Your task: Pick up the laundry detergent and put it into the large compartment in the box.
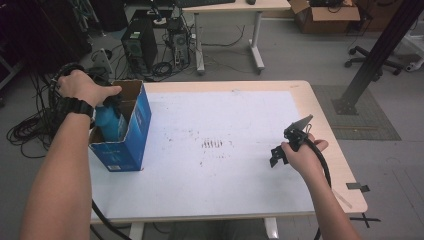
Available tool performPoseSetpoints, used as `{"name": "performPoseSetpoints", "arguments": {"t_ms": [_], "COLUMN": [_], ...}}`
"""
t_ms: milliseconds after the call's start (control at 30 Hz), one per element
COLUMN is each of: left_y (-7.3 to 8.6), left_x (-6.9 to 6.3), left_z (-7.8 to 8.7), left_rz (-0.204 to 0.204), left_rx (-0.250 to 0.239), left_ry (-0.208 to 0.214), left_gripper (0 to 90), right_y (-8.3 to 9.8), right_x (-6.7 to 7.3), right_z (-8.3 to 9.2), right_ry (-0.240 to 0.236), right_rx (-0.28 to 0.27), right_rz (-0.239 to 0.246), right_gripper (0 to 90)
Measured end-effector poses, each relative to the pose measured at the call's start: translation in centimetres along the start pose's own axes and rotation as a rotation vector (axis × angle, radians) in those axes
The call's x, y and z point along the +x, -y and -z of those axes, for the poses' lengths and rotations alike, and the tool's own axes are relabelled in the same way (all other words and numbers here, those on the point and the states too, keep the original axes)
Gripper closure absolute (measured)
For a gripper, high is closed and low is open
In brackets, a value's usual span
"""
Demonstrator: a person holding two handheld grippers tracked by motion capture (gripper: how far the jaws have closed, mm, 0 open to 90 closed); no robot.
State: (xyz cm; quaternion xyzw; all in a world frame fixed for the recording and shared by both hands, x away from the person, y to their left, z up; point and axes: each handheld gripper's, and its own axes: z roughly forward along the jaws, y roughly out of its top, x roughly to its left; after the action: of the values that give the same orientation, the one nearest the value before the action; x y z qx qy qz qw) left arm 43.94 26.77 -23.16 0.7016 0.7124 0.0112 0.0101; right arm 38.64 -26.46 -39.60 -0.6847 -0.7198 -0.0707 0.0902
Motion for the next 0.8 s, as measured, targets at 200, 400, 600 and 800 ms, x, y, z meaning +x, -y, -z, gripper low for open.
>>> {"name": "performPoseSetpoints", "arguments": {"t_ms": [200, 400, 600, 800], "left_y": [-0.1, -0.2, -0.3, -0.2], "left_x": [-0.1, -0.3, -0.4, -0.2], "left_z": [-1.5, -2.6, -3.5, -4.3], "left_rz": [-0.001, -0.007, -0.013, -0.011], "left_rx": [0.014, 0.026, 0.038, 0.045], "left_ry": [-0.003, -0.003, -0.006, 0.007], "left_gripper": [37.2, 37.2, 37.2, 37.1], "right_y": [0.1, 0.1, 0.1, 0.1], "right_x": [-0.1, -0.2, -0.1, -0.1], "right_z": [0.1, -0.1, -0.1, -0.1], "right_ry": [0.001, -0.004, -0.002, 0.002], "right_rx": [-0.003, -0.001, -0.002, 0.002], "right_rz": [0.002, -0.001, 0.001, -0.002], "right_gripper": [3.7, 3.8, 3.7, 3.8]}}
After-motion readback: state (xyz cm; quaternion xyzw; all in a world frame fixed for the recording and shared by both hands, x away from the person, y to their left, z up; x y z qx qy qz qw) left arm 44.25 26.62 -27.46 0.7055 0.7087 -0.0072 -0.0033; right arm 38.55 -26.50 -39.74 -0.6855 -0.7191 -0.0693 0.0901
